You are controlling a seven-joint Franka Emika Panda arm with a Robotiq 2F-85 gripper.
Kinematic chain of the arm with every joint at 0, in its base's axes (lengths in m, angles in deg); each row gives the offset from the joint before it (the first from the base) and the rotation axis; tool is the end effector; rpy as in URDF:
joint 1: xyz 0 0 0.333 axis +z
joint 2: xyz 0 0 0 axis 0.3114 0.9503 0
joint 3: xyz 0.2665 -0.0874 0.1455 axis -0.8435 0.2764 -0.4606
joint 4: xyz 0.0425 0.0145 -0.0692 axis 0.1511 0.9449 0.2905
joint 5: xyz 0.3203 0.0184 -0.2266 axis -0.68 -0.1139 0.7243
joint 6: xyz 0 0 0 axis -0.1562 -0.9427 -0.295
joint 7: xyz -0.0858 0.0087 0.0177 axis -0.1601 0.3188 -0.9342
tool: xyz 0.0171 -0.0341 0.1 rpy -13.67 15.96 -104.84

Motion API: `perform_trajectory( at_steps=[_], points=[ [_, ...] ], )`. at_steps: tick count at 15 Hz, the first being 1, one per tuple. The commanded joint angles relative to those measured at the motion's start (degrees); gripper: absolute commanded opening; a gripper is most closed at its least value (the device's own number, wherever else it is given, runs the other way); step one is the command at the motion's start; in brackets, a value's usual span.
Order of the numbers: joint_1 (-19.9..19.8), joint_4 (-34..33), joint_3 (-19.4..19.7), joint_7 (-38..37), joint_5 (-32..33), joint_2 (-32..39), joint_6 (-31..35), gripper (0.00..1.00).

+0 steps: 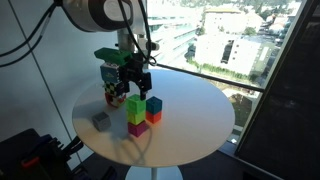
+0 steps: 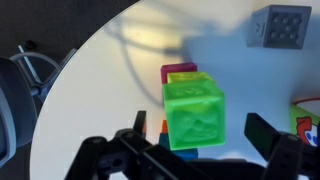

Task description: Put the grey block on the table, then use the green block to knock off the yellow block from the pink block, then put the green block on the yellow block

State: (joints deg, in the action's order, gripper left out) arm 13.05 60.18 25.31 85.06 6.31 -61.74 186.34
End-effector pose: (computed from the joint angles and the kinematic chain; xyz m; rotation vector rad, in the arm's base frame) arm 0.4692 -0.0956 0.2972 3.0700 -0.1779 -0.1576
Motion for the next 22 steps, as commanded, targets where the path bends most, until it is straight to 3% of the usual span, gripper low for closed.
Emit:
perform_trajectory(
  at_steps=[1,13,14,15,20,22],
  points=[
    [-0.72,0.55,0.23,2.24,-0.94,-0.03,0.77,1.00],
    [-0.38,2.04,-0.25,3.21,-0.57,1.81,4.16,1.00],
    [-0.34,1.97,-0.29,3.07,-0.59,2.16,4.12,0.75],
    [-0.30,2.01,-0.33,3.08,-0.47,2.39,4.28,0.74],
    [-0.24,2.04,-0.51,3.11,-0.84,2.52,3.94,0.34],
    [-0.28,2.15,-0.44,2.86,-0.78,1.99,3.57,0.33]
  ],
)
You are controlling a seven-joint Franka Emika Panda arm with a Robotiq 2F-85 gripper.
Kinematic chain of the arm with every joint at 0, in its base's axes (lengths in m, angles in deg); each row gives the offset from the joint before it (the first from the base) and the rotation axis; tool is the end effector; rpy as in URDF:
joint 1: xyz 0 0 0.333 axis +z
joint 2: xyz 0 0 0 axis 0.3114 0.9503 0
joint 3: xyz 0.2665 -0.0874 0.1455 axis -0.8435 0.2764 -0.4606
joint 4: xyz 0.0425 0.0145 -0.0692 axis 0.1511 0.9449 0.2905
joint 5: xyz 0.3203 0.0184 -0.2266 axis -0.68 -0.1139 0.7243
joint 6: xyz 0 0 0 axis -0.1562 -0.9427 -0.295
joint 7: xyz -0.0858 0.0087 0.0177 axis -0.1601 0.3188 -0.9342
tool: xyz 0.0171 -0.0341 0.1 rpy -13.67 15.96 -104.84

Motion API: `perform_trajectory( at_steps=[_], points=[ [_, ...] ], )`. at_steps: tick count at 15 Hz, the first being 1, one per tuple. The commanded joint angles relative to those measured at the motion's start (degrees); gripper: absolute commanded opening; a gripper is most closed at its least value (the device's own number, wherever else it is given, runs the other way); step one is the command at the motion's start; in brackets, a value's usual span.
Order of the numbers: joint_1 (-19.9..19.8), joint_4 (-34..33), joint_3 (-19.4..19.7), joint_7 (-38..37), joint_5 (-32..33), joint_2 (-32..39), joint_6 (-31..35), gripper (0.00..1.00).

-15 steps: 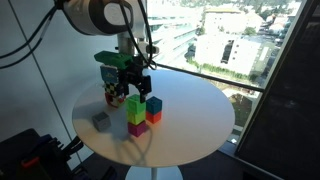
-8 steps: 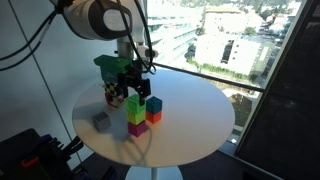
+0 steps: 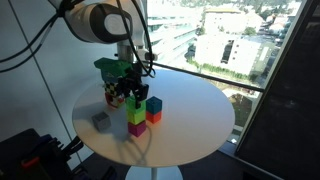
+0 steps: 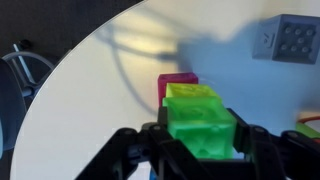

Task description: Put the grey block on the table, then use the green block to knock off the yellow block from the pink block, then put the green block on the yellow block

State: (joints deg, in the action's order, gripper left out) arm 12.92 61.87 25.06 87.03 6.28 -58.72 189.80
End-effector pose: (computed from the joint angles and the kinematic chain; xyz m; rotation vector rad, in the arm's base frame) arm 0.4632 -0.0928 0.2656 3.0756 -0.1152 -0.1925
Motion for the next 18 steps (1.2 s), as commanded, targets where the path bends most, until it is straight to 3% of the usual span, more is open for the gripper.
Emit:
perform_trajectory(
  at_steps=[1,18],
  points=[
    [-0.19,0.65,-0.15,0.78,-0.69,-1.56,-0.14,0.32],
    [-2.21,0.05,2.14,-0.60,0.46,-2.83,-1.72,0.32]
  ],
)
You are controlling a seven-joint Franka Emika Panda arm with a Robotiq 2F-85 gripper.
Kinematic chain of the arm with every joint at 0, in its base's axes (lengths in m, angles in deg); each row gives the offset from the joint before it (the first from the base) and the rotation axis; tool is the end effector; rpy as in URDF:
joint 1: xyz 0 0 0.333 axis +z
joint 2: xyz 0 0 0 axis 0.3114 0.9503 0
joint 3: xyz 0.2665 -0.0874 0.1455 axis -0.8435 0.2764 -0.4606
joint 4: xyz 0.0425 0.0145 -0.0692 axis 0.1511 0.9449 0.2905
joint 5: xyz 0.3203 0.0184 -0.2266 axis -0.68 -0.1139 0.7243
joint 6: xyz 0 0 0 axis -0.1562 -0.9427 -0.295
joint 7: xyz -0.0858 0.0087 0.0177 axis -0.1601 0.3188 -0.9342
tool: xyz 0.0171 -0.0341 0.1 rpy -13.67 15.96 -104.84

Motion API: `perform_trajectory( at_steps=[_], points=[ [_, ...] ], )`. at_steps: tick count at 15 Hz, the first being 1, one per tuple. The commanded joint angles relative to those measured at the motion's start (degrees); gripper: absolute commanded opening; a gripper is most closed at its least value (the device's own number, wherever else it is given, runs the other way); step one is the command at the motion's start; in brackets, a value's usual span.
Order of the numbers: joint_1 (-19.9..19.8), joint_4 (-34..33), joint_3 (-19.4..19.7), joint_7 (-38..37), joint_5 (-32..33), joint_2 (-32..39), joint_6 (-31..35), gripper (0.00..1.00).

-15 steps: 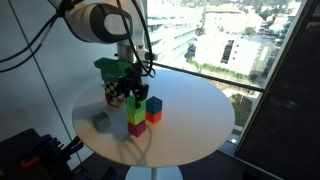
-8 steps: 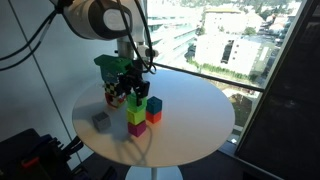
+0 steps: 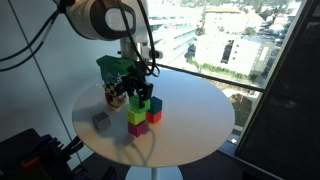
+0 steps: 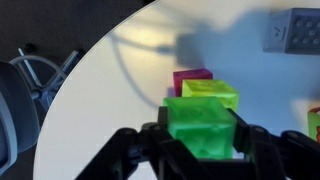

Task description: Put the grey block on the table, then use the green block to knock off the yellow block from the pink block, then put the green block on the yellow block

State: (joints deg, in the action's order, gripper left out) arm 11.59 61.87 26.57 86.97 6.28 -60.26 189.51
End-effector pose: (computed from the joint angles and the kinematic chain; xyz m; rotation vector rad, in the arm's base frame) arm 0.4590 -0.1159 0.2779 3.0738 -0.1948 -0.1612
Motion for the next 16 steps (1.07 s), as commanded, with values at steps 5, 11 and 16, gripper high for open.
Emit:
perform_trajectory(
  at_steps=[5,11,16],
  points=[
    [-2.06,-0.43,1.93,-1.51,0.86,-0.22,-1.22,0.32],
    [-2.65,-0.46,2.51,-1.50,0.53,1.23,-0.84,0.32],
    [-2.49,-0.39,2.44,-1.74,0.85,3.02,-0.10,0.32]
  ],
)
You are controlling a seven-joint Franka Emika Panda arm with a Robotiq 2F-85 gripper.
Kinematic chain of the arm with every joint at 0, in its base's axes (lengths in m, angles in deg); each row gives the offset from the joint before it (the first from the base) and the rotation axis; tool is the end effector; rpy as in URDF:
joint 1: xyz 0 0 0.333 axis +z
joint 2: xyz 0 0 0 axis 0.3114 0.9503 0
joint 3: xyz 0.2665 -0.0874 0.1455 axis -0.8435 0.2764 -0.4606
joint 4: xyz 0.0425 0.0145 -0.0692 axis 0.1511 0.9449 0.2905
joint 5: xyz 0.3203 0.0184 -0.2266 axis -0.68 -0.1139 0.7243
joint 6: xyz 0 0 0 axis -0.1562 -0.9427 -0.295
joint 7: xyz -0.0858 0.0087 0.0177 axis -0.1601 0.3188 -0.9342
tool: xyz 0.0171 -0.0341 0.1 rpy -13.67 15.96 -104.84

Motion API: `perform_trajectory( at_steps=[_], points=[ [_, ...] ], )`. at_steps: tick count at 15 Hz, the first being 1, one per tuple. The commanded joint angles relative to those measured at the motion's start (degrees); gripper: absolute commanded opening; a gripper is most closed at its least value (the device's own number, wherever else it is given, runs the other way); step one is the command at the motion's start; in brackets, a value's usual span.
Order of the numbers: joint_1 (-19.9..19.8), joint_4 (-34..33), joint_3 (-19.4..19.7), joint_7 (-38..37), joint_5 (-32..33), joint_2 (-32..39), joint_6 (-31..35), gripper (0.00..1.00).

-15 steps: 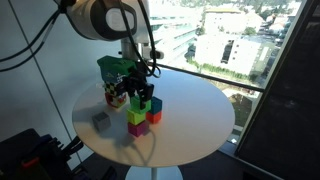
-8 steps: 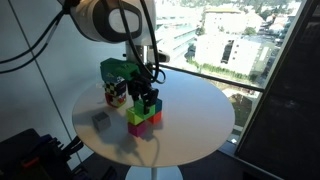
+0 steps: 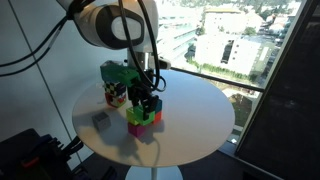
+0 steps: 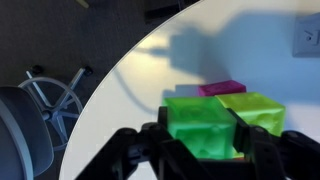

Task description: Put the grey block on the table, then use the green block to knock off the yellow block from the pink block, then put the green block on the yellow block

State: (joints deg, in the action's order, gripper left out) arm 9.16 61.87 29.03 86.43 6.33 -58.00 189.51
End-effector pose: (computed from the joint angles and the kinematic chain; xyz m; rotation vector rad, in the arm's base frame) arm 0.4450 -0.1543 0.2597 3.0610 -0.3374 -0.2257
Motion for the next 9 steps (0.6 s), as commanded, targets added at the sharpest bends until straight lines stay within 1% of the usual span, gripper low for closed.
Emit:
perform_trajectory(
  at_steps=[1,9],
  points=[
    [-0.03,-0.39,-0.01,-1.27,0.85,1.11,0.03,0.32],
    [1.06,0.37,-1.12,-0.84,0.36,1.67,0.04,0.32]
  ],
)
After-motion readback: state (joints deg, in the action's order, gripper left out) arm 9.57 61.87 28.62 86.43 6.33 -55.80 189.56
